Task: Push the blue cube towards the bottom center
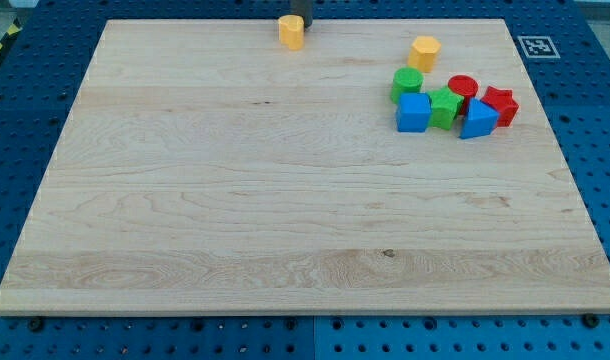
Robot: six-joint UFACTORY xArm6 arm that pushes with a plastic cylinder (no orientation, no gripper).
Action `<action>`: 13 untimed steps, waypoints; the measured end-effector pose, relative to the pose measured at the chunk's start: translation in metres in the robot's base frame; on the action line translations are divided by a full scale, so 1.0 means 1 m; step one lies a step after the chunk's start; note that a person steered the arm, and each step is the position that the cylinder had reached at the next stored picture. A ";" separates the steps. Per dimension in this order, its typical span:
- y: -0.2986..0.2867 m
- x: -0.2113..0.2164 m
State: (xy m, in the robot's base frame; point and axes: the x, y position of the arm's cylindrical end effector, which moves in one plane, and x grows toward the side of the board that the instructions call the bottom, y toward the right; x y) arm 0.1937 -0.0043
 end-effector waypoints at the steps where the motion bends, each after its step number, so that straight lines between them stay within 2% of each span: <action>1: 0.034 0.000; 5: 0.033 0.027; 13: -0.068 0.027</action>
State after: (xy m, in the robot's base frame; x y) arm 0.2209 -0.0725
